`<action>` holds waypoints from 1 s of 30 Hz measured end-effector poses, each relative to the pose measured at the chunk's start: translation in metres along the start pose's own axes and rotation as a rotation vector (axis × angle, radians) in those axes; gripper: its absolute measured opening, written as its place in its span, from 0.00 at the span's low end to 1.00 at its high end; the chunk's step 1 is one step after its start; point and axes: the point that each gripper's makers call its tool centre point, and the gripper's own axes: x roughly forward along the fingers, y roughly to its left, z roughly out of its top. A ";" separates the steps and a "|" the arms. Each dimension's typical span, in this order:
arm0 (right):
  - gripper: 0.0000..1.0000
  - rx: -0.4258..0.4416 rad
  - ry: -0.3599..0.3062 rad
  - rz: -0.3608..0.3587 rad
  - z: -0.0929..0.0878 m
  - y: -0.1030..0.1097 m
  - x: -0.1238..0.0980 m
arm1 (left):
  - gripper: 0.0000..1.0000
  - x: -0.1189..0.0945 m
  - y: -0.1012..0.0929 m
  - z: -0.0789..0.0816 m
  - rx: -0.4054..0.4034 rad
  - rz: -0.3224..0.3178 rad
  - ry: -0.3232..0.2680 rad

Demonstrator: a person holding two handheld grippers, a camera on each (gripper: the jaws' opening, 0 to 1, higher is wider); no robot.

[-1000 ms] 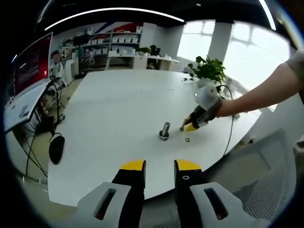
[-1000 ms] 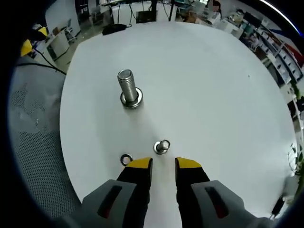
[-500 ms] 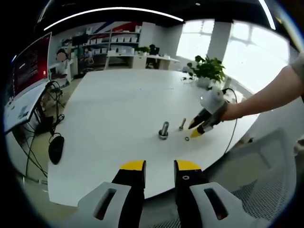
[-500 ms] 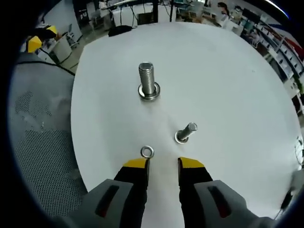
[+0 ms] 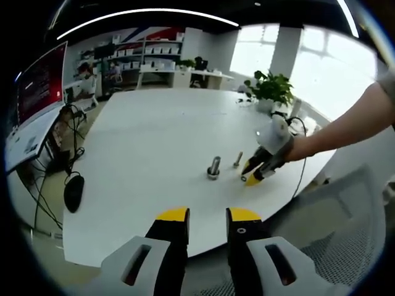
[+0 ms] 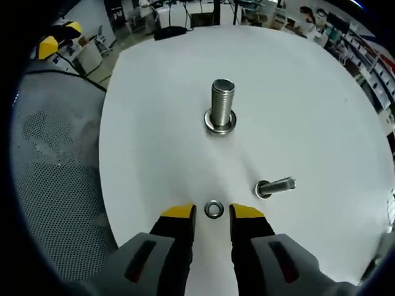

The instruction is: Place the washer onto the threaded stud by aligning its center hole with the stud, sliding it down to the base, and recovering from edge contact or off-axis alignment until the washer reaches the visible bottom stop.

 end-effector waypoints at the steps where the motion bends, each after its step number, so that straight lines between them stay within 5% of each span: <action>1: 0.23 -0.011 0.002 0.003 0.000 0.000 0.000 | 0.21 0.000 0.000 0.000 -0.001 0.001 -0.001; 4: 0.22 -0.026 0.027 0.013 -0.002 0.002 0.000 | 0.21 0.000 0.001 0.002 -0.003 0.002 -0.011; 12: 0.17 -0.233 0.155 0.075 -0.004 0.006 0.001 | 0.22 0.001 -0.003 0.002 0.025 -0.001 -0.010; 30: 0.15 -0.270 0.302 0.047 -0.003 0.006 0.003 | 0.22 0.001 0.000 0.000 0.016 0.007 0.003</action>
